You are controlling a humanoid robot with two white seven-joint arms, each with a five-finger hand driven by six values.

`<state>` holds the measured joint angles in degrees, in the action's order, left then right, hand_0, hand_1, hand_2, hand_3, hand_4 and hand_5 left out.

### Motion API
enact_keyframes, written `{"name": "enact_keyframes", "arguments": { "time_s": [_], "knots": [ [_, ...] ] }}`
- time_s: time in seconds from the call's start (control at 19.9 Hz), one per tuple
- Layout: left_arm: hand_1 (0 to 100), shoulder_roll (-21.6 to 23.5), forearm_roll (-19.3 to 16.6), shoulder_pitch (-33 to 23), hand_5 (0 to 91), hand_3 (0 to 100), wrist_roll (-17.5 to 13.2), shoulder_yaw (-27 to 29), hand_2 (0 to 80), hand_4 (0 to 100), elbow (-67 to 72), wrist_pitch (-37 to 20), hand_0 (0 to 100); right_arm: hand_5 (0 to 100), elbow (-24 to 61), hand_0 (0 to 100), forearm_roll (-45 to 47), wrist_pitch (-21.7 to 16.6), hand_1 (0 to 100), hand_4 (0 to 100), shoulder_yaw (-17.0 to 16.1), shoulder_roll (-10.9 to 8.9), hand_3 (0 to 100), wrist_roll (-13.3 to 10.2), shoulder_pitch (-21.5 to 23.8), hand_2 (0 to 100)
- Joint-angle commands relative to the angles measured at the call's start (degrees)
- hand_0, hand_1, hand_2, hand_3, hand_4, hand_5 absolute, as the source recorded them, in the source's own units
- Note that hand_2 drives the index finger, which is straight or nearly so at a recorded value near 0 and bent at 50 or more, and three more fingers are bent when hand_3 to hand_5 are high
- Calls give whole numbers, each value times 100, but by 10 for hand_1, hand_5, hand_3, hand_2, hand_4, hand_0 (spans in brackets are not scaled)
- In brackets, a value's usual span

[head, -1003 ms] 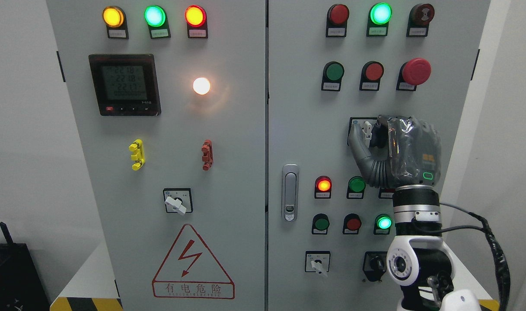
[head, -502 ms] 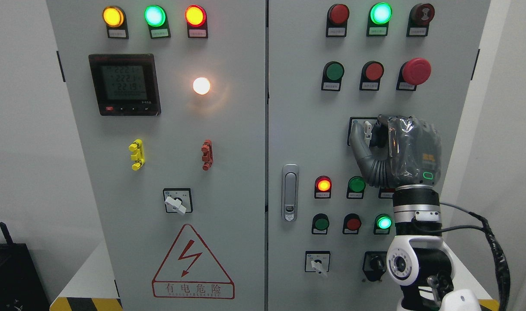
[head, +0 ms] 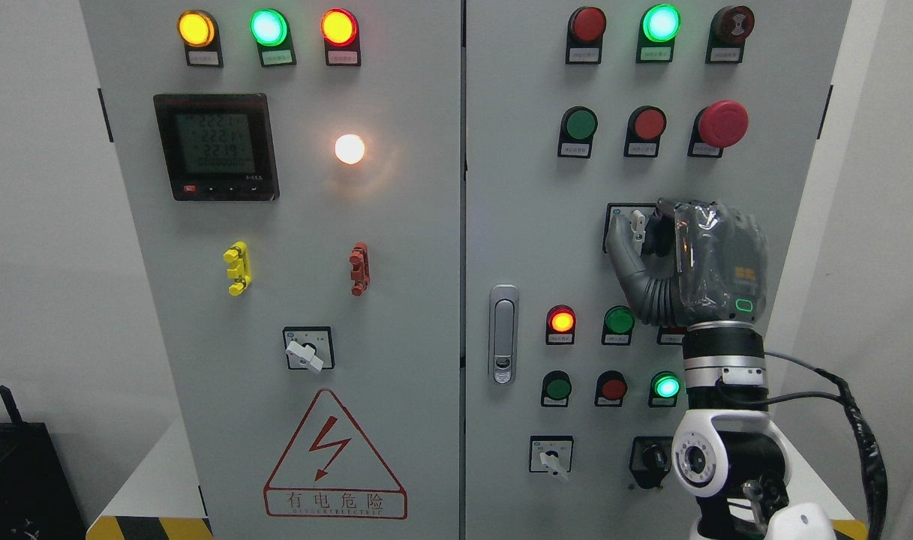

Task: Rotate and turn off gray switch

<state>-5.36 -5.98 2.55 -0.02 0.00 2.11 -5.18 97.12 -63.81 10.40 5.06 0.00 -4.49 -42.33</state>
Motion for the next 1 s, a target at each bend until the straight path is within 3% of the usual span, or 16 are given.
{"name": "enact_keyframes", "arguments": {
  "time_s": [0.0,0.6,0.95],
  "knots": [
    [389,0,0,0,0,0,2,185,0,0,0,-1,120,926,44,549,-9,-3,268,824,-5,-123,892,1,-3,784],
    [389,0,0,0,0,0,2,185,0,0,0,-1,120,926,289,538,0,-3,278,822,-49,-298,889,-70,76,779],
    [389,0,0,0,0,0,2,185,0,0,0,-1,120,924,921,554,9,-161,255,814,-57,-307,878,-254,462,763]
  ]
}}
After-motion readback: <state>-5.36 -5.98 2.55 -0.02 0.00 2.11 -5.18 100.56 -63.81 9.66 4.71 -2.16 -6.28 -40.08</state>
